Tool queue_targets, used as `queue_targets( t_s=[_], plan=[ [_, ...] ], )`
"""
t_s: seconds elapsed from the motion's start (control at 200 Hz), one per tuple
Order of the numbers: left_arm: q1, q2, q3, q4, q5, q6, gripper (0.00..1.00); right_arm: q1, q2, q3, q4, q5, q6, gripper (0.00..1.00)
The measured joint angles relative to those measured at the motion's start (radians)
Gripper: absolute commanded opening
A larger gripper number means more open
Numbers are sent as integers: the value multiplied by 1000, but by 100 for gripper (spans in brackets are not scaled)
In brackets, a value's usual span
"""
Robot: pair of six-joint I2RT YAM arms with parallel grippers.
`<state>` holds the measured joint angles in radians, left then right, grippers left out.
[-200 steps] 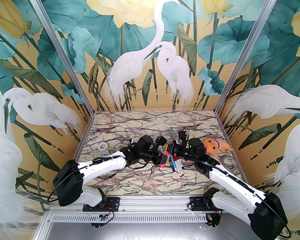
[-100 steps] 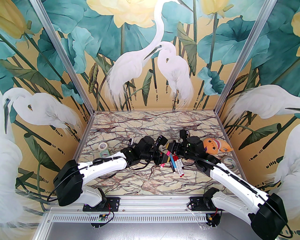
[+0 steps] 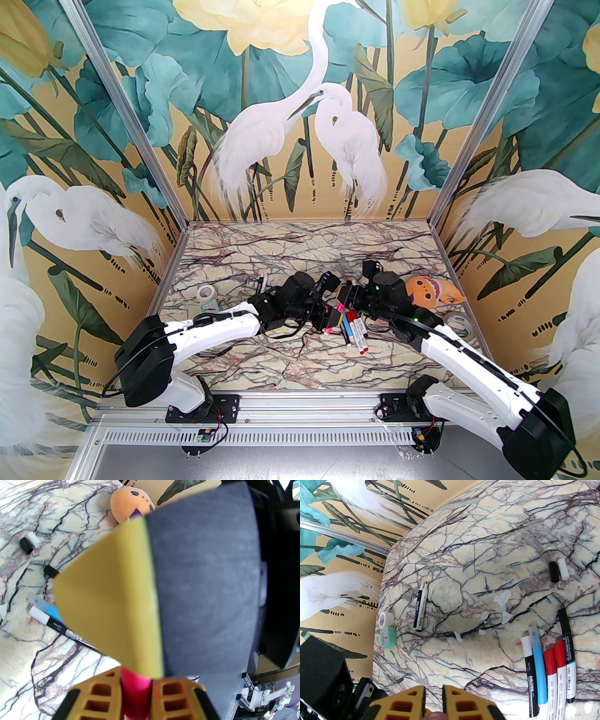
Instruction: Open the pen caps
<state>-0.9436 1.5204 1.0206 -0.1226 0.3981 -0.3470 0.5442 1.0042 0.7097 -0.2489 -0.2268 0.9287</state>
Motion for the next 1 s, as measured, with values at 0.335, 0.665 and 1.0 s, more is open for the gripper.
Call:
queue_targets(
  t_s=[0.335, 0.665, 1.0],
  plan=[
    [5, 6, 1, 6, 19, -2, 2, 0, 2, -11, 31, -9, -16, 11],
    [13, 6, -11, 3, 19, 3, 0, -3, 2, -54, 103, -27, -9, 10],
    [-2, 6, -1, -19, -35, 28, 0, -3, 26, -19, 51, -11, 3, 10]
  ],
)
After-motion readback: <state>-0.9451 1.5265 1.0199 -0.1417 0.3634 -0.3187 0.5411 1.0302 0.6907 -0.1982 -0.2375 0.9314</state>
